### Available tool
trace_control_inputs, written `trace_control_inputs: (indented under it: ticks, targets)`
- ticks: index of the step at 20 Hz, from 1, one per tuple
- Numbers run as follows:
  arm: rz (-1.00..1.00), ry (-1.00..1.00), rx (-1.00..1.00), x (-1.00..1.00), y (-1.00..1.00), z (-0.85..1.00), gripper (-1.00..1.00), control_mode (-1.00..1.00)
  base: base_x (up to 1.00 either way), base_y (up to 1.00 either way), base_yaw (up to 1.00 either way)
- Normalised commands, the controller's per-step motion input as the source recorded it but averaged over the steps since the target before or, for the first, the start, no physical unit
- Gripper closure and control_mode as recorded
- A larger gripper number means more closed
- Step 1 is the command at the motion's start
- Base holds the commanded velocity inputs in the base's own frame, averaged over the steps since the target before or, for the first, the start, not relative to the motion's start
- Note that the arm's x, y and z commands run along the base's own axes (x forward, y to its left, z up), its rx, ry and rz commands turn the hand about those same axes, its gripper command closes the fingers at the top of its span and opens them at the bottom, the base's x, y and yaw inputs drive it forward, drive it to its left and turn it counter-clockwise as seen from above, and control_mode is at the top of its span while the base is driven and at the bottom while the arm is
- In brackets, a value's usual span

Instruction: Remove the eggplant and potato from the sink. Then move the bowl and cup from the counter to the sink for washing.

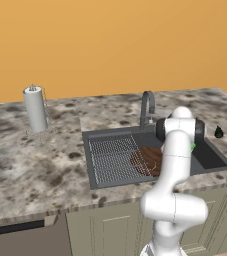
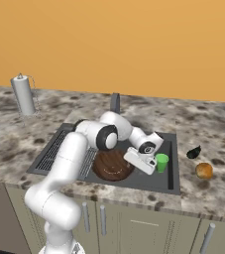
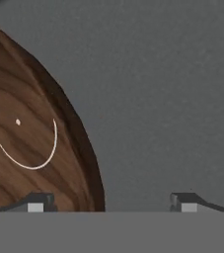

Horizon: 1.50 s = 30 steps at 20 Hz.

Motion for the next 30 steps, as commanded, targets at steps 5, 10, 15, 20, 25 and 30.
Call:
trace_control_inputs:
  ticks: [5,10,15,20,25,30]
  targets:
    - [0.00,0.00,0.00,-0.14,0.00,0.34,-1.00,-1.00,0.00,0.00,0.00]
    - [0.00,0.00,0.00,-0.19,-0.01,0.42,-1.00,-1.00,0.00,0.00,0.00]
    - [0.00,0.00,0.00,-0.20,-0.05,0.39,-1.00,-1.00,0.00,0.00,0.00]
    - [0.00,0.00,0.00,-0.20,-0.03,0.38,-1.00,-1.00,0.00,0.00,0.00]
    - [0.00,0.00,0.00,-0.17,0.00,0.41,-1.00,-1.00,0.00,0.00,0.00]
    - [0.00,0.00,-0.03,-0.18,0.00,0.38,-1.00,-1.00,0.00,0.00,0.00]
